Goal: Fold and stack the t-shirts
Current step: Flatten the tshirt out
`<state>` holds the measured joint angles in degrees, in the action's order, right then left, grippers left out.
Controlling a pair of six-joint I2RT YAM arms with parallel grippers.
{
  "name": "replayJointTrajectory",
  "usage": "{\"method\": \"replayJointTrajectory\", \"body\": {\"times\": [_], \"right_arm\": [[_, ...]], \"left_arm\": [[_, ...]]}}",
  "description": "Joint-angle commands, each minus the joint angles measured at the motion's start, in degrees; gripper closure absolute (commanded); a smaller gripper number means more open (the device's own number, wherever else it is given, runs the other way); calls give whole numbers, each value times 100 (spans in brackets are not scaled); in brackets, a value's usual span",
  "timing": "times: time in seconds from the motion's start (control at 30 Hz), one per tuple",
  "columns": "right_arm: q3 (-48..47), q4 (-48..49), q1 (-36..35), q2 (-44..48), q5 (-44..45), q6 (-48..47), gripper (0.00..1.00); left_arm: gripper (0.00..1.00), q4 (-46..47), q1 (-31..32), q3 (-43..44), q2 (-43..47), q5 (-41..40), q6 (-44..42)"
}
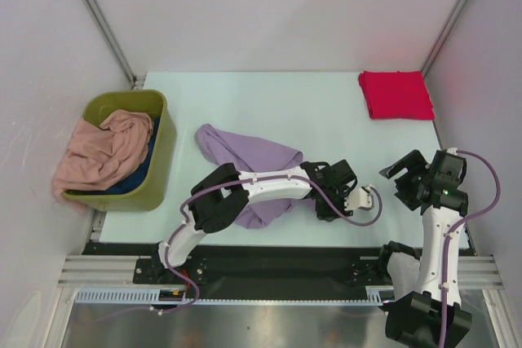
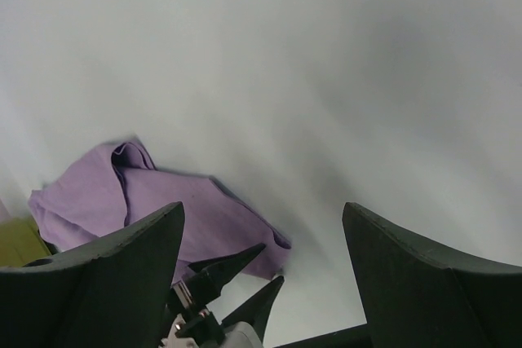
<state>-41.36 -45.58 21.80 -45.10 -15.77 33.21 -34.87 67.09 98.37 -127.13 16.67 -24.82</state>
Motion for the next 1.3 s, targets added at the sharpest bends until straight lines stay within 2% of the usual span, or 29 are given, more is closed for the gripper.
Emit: {"method": "replayJointTrajectory", "body": {"times": [0.0,0.03,0.07,0.23,0.3,0.4,0.43,0.5,0.53,0.57,0.67,0.7,0.8,0.83,0.9,0.93,1.0,1.1,1.17,1.2,1.27], "right_arm": [[-100,-47,26,28,-14,-148,15],[-91,-56,26,36,-14,-166,14],[-82,-65,26,45,-14,-157,14],[-38,5,26,54,-66,-175,14],[-38,58,26,80,-163,-227,14],[-65,207,17,80,-435,-236,14],[-56,338,0,72,-514,-219,14],[5,479,-175,63,-655,-158,16],[23,663,-289,80,-673,-114,16],[41,769,-465,89,-638,-61,17],[102,1243,-1597,37,-175,159,19],[120,1367,-2453,-85,19,220,19],[190,2008,-3609,-428,539,458,17],[190,2305,-4213,-803,601,519,16],[129,2614,-4814,-1209,742,529,14],[-11,2886,-5374,-1690,777,476,13],[-283,3020,-5861,-2211,1127,143,11],[-1003,2924,-6459,-3275,1208,-524,13],[-1320,2809,-6609,-3784,990,-806,18],[-1322,2844,-6627,-3856,875,-1016,25],[-1130,3028,-6636,-3866,594,-1167,29]], "left_arm": [[67,121,50,-19,-75,65,223],[79,130,50,-37,-49,82,232],[100,139,50,-28,4,56,249],[99,-19,-73,472,660,-444,398],[100,15,-423,884,1013,-690,652],[100,-151,-1214,1561,1602,-1006,838],[100,-238,-1677,1658,1752,-1060,838],[100,-248,-2163,1485,2331,-982,856],[100,-248,-2670,1344,2559,-920,882],[100,-257,-2910,1012,2762,-867,882],[100,-178,-3842,264,3527,-709,926],[100,-91,-4053,79,3885,-656,944],[100,15,-4791,-501,4423,-498,979],[100,68,-5071,-616,4529,-358,970],[100,103,-5284,-915,4697,-278,935],[100,86,-5363,-994,4828,-269,918],[100,42,-5531,-1153,4917,-278,874],[100,16,-5715,-1267,5084,-313,830],[100,-2,-5882,-1241,5145,-322,812],[100,-19,-5944,-1232,5146,-313,803],[100,-11,-6076,-1223,5172,-313,751]]}}
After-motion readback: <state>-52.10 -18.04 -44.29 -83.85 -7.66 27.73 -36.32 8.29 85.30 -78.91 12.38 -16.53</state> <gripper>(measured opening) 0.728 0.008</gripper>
